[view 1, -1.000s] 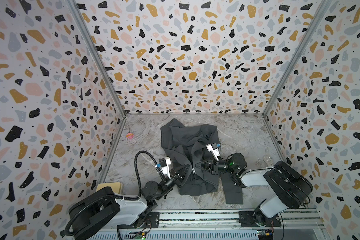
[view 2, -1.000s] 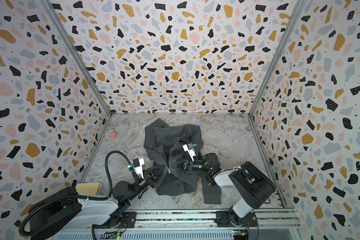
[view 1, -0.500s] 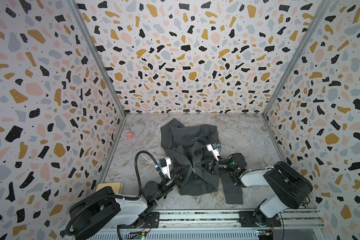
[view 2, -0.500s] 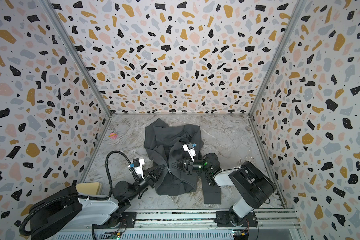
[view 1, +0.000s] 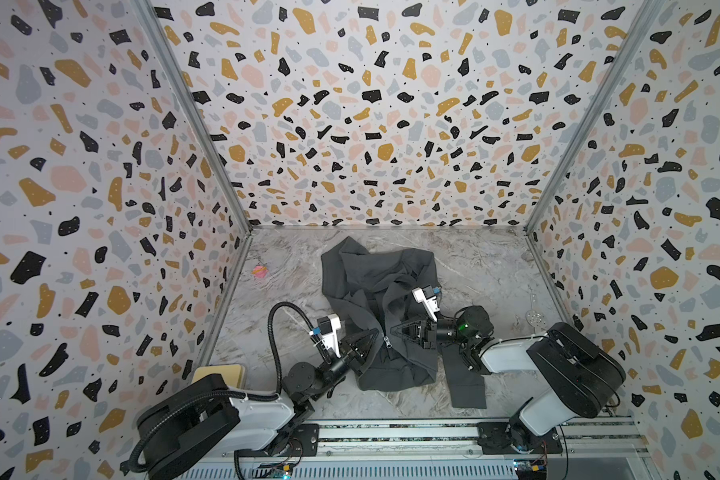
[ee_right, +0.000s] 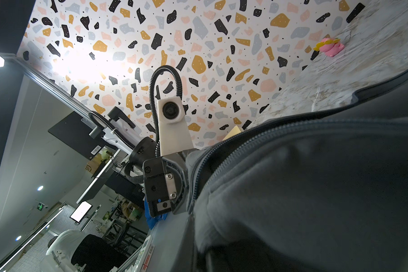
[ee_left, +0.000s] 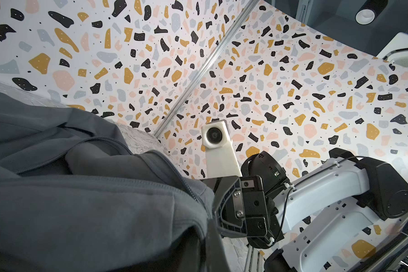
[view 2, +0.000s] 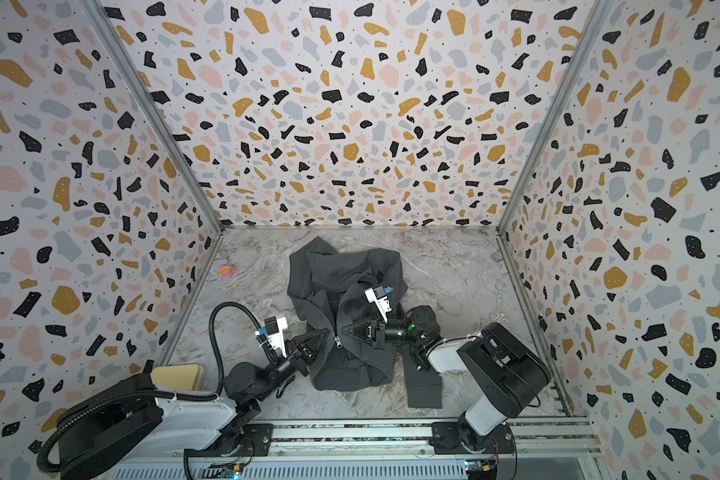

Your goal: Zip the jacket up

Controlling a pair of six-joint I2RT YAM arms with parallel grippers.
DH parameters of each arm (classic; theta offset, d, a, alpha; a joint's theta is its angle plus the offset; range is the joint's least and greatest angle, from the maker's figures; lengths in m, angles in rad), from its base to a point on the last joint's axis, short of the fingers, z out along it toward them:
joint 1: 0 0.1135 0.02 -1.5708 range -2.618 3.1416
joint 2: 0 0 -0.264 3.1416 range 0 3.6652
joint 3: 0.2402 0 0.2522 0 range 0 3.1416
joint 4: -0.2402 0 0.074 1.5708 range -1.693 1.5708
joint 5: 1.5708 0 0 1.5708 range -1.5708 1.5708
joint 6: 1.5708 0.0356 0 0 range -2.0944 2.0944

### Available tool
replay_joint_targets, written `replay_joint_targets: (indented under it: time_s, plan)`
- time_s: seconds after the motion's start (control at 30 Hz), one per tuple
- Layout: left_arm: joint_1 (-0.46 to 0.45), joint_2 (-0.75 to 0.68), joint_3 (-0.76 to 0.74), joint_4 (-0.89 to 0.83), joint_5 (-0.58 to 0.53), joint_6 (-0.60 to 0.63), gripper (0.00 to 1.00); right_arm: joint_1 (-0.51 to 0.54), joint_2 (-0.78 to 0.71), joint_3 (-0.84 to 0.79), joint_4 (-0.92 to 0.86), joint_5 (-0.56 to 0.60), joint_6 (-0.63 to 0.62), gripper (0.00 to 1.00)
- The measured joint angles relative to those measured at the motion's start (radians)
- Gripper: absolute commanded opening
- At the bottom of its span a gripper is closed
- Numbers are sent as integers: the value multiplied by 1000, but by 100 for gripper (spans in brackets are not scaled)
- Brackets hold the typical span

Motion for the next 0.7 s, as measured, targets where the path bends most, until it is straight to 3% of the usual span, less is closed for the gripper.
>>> replay_joint_targets:
  time_s: [0.7]
  plan:
    - [0, 32, 0, 21, 17, 0, 0, 0, 3, 17, -29, -2, -8, 0]
